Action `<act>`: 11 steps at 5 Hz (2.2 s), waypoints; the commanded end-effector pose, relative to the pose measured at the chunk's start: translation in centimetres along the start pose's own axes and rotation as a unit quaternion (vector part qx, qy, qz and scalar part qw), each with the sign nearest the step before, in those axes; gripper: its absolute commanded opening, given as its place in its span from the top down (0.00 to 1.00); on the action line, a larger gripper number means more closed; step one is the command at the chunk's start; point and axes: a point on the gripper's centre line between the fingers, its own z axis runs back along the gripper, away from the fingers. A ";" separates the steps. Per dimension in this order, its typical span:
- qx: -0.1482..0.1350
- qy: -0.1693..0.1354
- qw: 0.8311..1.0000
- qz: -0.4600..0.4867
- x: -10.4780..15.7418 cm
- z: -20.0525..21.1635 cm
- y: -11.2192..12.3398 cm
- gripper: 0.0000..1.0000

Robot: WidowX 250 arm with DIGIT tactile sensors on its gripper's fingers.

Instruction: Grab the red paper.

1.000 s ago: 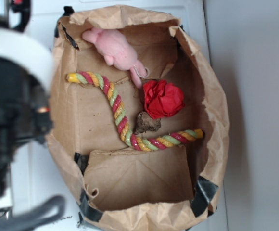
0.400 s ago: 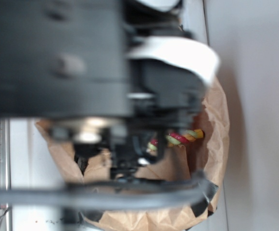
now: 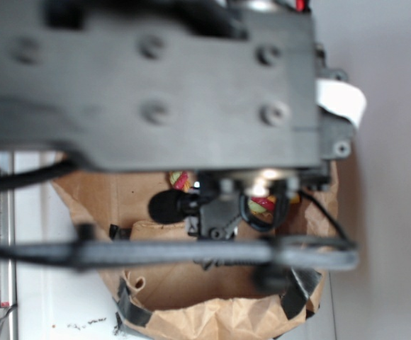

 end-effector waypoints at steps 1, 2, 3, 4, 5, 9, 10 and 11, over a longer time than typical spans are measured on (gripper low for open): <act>-0.004 -0.005 1.000 0.006 0.3 1.3 1.1 0.00; -0.004 -0.005 1.000 0.006 0.3 1.3 1.1 0.00; -0.004 -0.005 1.000 0.006 0.3 1.3 1.1 0.00; -0.004 -0.005 1.000 0.006 0.3 1.3 1.1 0.00; -0.004 -0.005 1.000 0.006 0.3 1.3 1.1 0.00; -0.009 -0.022 0.999 -0.029 -2.0 -2.8 -0.4 0.00; 0.003 -0.022 0.999 -0.034 -2.5 -4.1 -0.9 0.00; 0.004 -0.026 0.999 -0.032 -2.1 -4.7 -1.0 0.00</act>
